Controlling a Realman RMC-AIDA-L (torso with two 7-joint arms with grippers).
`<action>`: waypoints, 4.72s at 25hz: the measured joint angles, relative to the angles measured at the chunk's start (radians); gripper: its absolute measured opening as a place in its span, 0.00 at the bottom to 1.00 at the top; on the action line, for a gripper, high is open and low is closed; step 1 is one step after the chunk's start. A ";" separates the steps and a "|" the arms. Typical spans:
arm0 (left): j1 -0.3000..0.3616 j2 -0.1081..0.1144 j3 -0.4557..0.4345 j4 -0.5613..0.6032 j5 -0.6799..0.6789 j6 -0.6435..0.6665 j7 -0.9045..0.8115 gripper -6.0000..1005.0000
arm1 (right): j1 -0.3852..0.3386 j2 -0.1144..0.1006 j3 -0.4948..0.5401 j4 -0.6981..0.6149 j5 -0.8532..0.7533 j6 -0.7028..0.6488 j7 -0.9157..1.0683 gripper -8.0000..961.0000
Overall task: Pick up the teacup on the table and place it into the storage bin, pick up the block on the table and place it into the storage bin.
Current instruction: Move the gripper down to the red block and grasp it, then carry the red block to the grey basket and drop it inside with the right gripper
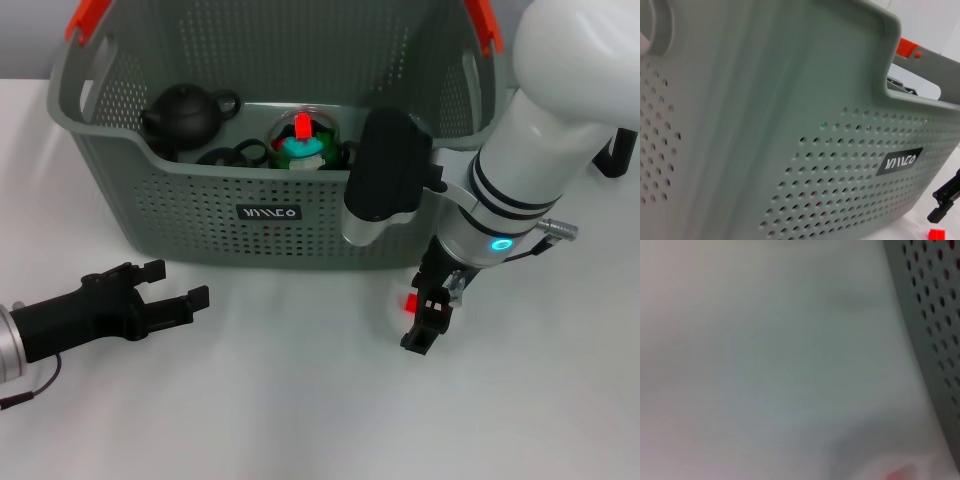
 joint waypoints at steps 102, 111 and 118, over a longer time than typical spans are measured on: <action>-0.001 -0.001 0.011 -0.014 0.011 -0.050 0.000 0.91 | -0.002 -0.001 0.011 0.055 0.127 -0.070 -0.035 0.16; 0.004 -0.001 0.011 -0.014 0.011 -0.050 0.000 0.91 | -0.017 -0.008 0.054 -0.001 0.130 -0.113 -0.026 0.13; 0.005 -0.002 0.011 -0.014 0.011 -0.050 0.000 0.91 | -0.130 -0.017 0.311 -0.255 0.132 -0.355 -0.104 0.13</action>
